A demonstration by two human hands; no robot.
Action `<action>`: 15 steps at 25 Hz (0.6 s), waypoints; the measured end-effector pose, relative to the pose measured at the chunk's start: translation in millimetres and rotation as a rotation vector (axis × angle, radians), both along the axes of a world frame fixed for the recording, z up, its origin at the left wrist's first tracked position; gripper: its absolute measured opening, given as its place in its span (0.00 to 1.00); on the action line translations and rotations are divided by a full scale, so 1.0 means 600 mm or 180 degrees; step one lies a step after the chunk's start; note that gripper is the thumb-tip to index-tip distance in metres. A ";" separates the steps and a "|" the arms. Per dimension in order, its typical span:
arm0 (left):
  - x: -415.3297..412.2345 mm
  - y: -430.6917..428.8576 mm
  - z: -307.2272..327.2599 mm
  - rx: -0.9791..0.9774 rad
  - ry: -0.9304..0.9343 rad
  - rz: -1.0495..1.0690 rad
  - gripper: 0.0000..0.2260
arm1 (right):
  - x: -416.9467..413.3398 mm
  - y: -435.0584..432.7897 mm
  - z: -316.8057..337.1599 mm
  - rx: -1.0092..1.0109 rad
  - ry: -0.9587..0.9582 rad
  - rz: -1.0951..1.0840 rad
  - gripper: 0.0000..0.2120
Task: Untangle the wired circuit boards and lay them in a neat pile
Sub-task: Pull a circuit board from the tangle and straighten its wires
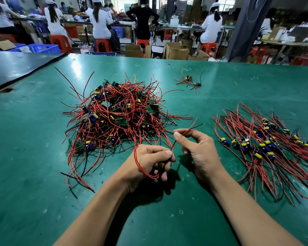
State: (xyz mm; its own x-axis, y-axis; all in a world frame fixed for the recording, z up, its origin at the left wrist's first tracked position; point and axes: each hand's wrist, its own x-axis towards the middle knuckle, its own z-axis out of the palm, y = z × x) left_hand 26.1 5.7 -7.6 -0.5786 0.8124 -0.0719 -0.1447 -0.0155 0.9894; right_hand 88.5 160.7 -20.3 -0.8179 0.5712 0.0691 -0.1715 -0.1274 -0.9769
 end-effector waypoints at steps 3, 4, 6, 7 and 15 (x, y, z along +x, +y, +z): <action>-0.002 0.002 -0.004 -0.0025 -0.0006 -0.0015 0.10 | -0.010 0.013 -0.007 0.0103 -0.0011 -0.0593 0.04; -0.002 0.003 -0.004 -0.0034 -0.0006 -0.0016 0.10 | -0.012 0.017 -0.010 0.0136 -0.0037 -0.0724 0.05; 0.000 0.003 -0.006 -0.0063 0.0057 0.0040 0.10 | -0.015 0.018 -0.013 0.0199 -0.0112 -0.0803 0.09; 0.003 0.004 -0.008 -0.0091 0.0121 0.0121 0.10 | -0.016 0.018 -0.014 0.0174 -0.0114 -0.0774 0.10; 0.012 0.017 -0.020 0.0104 0.0410 0.0761 0.11 | 0.003 -0.021 -0.012 -0.0151 -0.0617 0.1047 0.13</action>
